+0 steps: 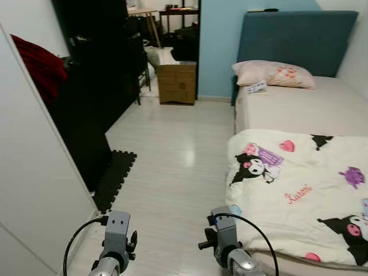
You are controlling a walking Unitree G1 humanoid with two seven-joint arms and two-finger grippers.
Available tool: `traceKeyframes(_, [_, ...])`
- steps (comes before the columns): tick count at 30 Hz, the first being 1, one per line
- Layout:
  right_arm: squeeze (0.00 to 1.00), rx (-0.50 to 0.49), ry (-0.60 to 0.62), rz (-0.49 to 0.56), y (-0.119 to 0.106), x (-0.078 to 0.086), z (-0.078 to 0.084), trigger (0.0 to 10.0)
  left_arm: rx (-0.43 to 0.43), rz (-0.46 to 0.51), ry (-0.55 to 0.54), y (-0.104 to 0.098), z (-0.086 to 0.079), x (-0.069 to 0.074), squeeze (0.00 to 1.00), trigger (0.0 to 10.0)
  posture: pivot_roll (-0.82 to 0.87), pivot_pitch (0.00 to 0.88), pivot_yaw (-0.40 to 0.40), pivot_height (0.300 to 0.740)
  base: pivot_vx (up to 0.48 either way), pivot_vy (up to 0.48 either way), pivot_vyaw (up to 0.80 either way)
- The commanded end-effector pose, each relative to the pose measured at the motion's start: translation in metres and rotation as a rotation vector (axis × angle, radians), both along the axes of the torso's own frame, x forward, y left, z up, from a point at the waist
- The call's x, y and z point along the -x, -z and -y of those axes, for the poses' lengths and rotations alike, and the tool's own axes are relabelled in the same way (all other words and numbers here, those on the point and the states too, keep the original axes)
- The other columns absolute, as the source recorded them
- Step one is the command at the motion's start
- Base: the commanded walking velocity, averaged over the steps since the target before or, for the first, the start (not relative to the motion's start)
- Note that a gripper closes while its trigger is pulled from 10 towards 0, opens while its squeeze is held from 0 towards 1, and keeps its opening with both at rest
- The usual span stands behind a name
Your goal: Clean up the room
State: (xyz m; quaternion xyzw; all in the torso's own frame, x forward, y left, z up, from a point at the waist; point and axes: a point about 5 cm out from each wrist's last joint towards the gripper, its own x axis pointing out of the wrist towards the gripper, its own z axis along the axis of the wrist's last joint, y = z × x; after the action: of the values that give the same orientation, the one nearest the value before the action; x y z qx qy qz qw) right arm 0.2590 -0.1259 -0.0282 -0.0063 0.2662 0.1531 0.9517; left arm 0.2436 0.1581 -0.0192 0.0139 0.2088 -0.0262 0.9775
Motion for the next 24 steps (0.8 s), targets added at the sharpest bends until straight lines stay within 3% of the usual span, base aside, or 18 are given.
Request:
traceKeyframes(1, [0.00,-0.007,0.006,-0.015,0.0020,0.0018,-0.0021,10.0,-0.007,-0.015,0.000,0.0018,0.0000,0.0009,0.00,10.0,-0.03,0.000,0.022,0.732,0.000,0.000,0.00])
traceKeyframes(6, [0.00,-0.001,0.022,-0.011,0.0014,0.0008,0.0005,10.0,-0.008,-0.010,-0.004,0.0005,-0.0009,-0.0013,0.00,10.0,-0.03,0.000,0.023,0.732,0.000,-0.226,0.00])
traceKeyframes(24, [0.00,-0.005,0.023,-0.009,0.0007,0.0000,0.0014,10.0,-0.005,-0.009,-0.006,0.0007,0.0001,-0.0010,0.00,10.0,-0.03,0.000,0.018,0.732,0.000,-0.463,0.00])
